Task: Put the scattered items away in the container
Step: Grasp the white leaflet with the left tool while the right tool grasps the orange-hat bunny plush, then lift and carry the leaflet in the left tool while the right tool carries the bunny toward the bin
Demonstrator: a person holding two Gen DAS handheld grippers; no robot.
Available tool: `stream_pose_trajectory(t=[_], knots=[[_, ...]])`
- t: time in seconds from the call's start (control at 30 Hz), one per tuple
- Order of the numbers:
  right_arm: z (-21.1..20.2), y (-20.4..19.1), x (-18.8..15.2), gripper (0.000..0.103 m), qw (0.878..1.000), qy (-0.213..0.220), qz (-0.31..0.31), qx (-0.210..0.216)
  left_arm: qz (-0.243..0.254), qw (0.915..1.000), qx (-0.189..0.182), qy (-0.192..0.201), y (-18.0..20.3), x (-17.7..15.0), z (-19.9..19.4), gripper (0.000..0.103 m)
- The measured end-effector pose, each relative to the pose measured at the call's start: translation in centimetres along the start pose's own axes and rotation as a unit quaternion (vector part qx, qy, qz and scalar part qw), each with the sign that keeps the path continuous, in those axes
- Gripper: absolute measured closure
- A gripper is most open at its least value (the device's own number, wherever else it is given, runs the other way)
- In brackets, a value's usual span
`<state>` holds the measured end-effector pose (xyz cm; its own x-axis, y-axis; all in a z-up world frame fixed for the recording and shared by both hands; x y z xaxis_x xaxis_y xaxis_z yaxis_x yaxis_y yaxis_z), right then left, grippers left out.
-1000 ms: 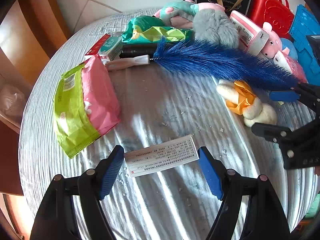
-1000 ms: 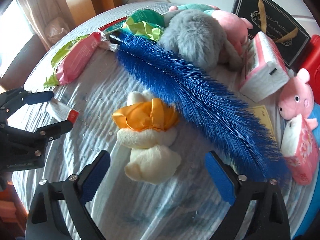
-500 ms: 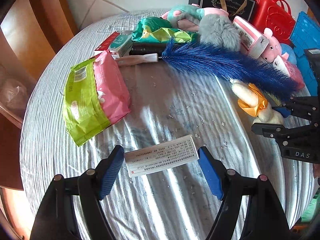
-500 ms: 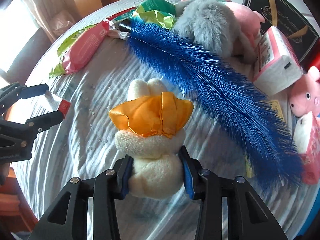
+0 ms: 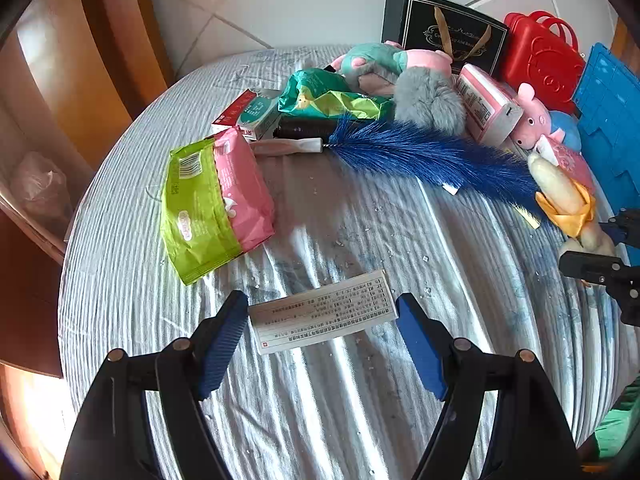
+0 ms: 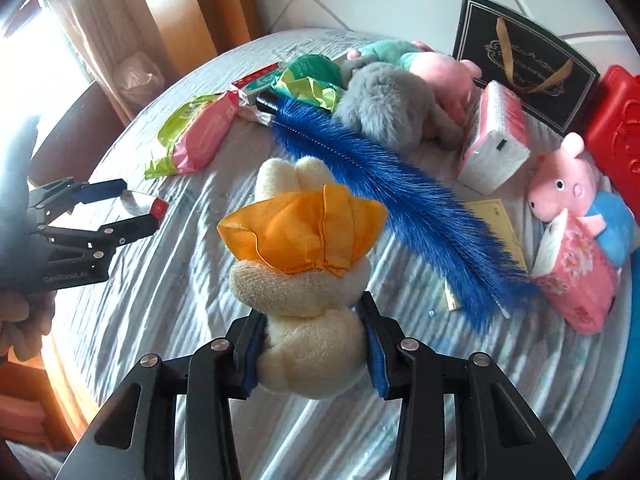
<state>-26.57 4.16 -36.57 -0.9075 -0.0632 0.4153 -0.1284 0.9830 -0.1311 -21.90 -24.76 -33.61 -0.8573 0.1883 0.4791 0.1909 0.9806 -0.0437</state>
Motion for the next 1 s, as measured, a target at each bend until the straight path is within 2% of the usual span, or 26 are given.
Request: stream_pose_trajectory(t=[0.33,0.6,1.0], knots=[[-7.2,-0.5,-3.1,0.062,0.999,0.032,0.012,0.013,0.019,0.9992,-0.004,0.034,2.8,0.5,-4.5,0.028],[-12.9,-0.8,-5.3,0.062,0.997,0.062,0.027,0.025,0.001,0.9981,0.006,0.061,2.7,0.5,-8.6,0.028],[-19.5,0.9,-5.5,0.062,0.993,0.109,0.038,0.01,-0.005,0.9956,0.011,0.093,4.1,0.5,-13.9,0.028]])
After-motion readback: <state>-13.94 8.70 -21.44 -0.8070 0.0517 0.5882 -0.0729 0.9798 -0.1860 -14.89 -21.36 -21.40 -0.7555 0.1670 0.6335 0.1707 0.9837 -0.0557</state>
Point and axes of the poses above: each gripper's, at about its wrist camera, not at the fingertips, and z roughly the way its jaws point, y to its right, x to its top, the point moved 1 cm from there along z, roughly the way its jaws point, and after that the axes turned 6 degrees about z, right-handed, at the moved point
